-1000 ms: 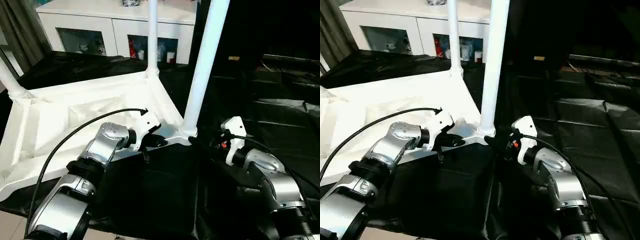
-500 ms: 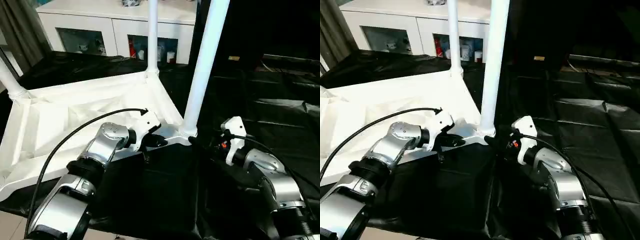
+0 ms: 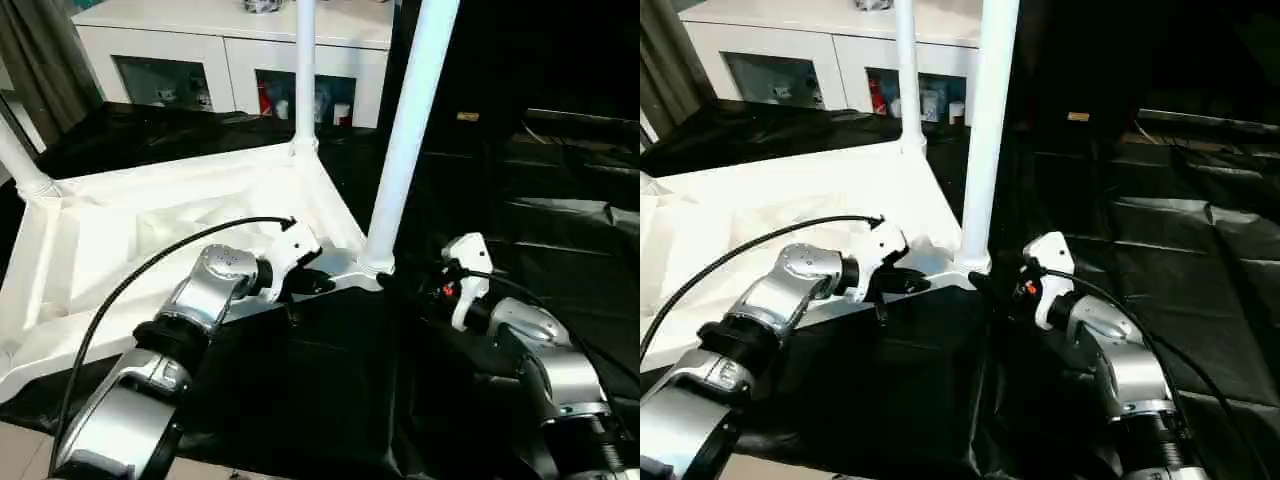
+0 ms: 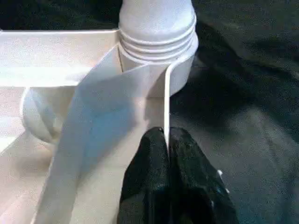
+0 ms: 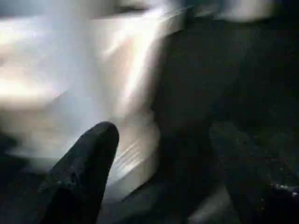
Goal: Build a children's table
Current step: Rotate leg to tighten
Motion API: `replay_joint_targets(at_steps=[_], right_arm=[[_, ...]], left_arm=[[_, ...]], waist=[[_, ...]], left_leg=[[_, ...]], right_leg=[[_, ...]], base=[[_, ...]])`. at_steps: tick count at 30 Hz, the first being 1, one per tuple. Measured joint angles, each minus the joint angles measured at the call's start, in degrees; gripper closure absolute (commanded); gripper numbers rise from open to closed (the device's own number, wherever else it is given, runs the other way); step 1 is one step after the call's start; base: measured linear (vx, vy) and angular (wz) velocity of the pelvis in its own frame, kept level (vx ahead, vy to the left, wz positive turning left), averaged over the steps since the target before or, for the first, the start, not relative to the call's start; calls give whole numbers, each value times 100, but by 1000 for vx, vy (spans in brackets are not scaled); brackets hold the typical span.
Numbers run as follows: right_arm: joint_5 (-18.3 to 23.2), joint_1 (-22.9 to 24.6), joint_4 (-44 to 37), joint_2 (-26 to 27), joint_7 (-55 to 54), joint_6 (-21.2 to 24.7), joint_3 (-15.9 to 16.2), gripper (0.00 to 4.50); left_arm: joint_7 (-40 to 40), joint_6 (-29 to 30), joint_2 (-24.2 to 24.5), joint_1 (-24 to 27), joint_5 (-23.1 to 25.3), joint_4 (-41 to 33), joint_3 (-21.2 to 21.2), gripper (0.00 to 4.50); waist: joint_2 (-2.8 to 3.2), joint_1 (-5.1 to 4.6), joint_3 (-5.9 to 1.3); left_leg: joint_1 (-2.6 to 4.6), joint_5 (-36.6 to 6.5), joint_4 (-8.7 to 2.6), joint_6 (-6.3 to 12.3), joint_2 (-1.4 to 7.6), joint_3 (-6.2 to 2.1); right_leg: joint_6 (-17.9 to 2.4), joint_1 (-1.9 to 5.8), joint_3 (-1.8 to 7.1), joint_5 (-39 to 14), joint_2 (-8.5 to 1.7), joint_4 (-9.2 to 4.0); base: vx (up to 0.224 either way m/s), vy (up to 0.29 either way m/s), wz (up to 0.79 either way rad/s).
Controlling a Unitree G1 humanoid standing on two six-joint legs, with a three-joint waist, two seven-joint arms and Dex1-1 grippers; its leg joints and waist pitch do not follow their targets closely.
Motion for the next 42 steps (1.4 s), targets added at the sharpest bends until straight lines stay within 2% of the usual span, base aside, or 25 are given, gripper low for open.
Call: replay_joint_targets(at_steps=[2,7,12,13,14,19,24,27,31,36,39,42], right_arm=[[24,-68,-191,-5,-80,-44,-81,106],[153,304,-259,49,127,-229,73,106],[297,304,-749,-66,178,231,76,106],[328,305,-778,-121,221,267,71,86],[361,326,-778,-181,330,238,81,86],[344,497,-691,-647,1114,-282,352,42],[351,498,-531,-1007,2031,-621,689,4],[345,437,-308,-1078,2378,-822,868,4],[-60,208,262,-1180,2421,-1230,1180,4],[-152,8,679,-1171,2451,-1344,1215,4],[-123,-98,840,-1163,2553,-1418,1223,4],[-66,-122,1038,-1106,2663,-1505,1223,38]], left_arm=[[-6,3,27,3,2,-5,-2,450],[-16,0,85,5,4,-20,-1,450],[-25,129,128,143,10,-312,-13,450],[-37,131,135,143,11,-314,-14,450],[-68,112,151,140,12,-313,-20,450],[-211,2,222,138,10,-306,-49,450],[-418,-21,282,132,-18,-350,-132,450],[-546,-13,319,137,-34,-415,-184,450],[-695,-54,289,133,-58,-426,-263,450],[-759,-53,249,107,-65,-426,-337,450],[-768,-50,250,105,-65,-425,-345,450],[-772,-51,268,102,-65,-422,-345,450]], waist=[[-17,35,-1],[-14,33,2],[-22,41,7],[-24,42,7],[-27,40,8],[-45,46,19],[-74,116,32],[-92,137,39],[-92,196,39],[-93,275,40],[-95,279,39],[-95,277,38]], left_leg=[[8,-10,-10,-37,4,6],[4,-11,-11,-39,-1,4],[2,-12,-12,-39,1,4],[3,-12,-13,-38,1,5],[3,-12,-13,-38,1,6],[2,-11,-13,-38,2,7],[-1,-11,0,-37,2,7],[-6,-11,8,-37,2,7],[-12,-10,22,-34,1,9],[-15,-7,35,-28,1,8],[-15,-5,39,-25,2,7],[-16,1,43,-15,2,7]], right_leg=[[0,-1,1,0,10,0],[3,-10,18,2,4,-3],[4,-10,15,2,7,-5],[4,-10,15,2,7,-5],[4,-10,15,2,8,-5],[3,-11,11,2,8,-2],[2,-6,11,3,6,1],[1,-6,9,4,6,4],[0,-4,7,5,2,10],[-1,-4,7,5,0,21],[-1,-4,6,5,0,26],[-1,-4,6,5,0,28]], base=[[0,0,0],[0,0,0],[0,0,0],[0,0,0],[0,0,0],[0,0,0],[0,0,0],[0,0,0],[0,0,0],[0,0,0],[0,0,0],[0,0,0]])
